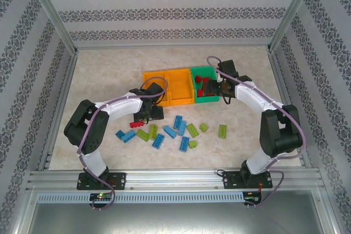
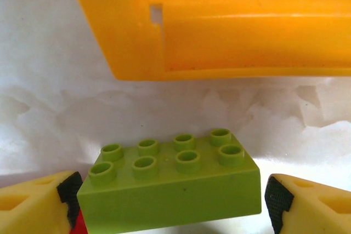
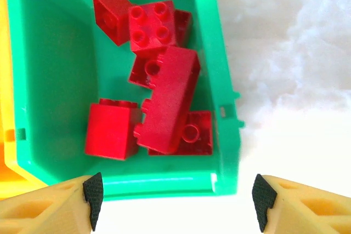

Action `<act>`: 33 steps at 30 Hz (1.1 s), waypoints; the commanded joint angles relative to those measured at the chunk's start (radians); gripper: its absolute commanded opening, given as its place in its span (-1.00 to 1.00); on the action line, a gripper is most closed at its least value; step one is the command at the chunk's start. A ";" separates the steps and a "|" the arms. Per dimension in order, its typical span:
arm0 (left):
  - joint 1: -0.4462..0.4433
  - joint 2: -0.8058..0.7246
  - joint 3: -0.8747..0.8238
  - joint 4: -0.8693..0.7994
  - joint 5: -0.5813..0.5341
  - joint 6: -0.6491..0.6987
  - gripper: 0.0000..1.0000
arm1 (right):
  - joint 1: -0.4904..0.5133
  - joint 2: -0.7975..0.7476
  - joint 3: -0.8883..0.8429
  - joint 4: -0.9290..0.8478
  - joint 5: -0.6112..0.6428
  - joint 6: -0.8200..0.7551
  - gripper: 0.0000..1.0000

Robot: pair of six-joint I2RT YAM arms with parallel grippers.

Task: Sort the legos into containers by color

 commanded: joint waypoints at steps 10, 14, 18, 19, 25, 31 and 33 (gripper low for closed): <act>0.009 -0.015 0.015 0.000 -0.006 -0.006 0.08 | -0.024 -0.130 -0.153 0.008 0.054 0.010 0.52; 0.004 -0.041 0.013 -0.006 -0.008 0.008 -0.01 | -0.022 -0.166 -0.191 -0.017 0.056 0.004 0.52; -0.010 -0.075 0.022 -0.034 -0.034 0.019 -0.01 | -0.017 -0.189 -0.214 -0.100 0.047 0.008 0.52; -0.013 -0.086 0.024 -0.038 -0.038 0.021 -0.01 | -0.011 -0.202 -0.230 -0.108 0.047 0.012 0.52; -0.019 -0.122 0.016 -0.032 -0.042 0.027 0.01 | -0.009 -0.274 -0.323 -0.109 0.046 0.057 0.53; -0.019 -0.095 0.018 -0.013 -0.012 0.033 0.18 | -0.006 -0.282 -0.340 -0.103 0.019 0.074 0.53; -0.022 -0.097 0.015 0.004 0.005 0.037 0.25 | -0.005 -0.281 -0.340 -0.103 0.017 0.075 0.52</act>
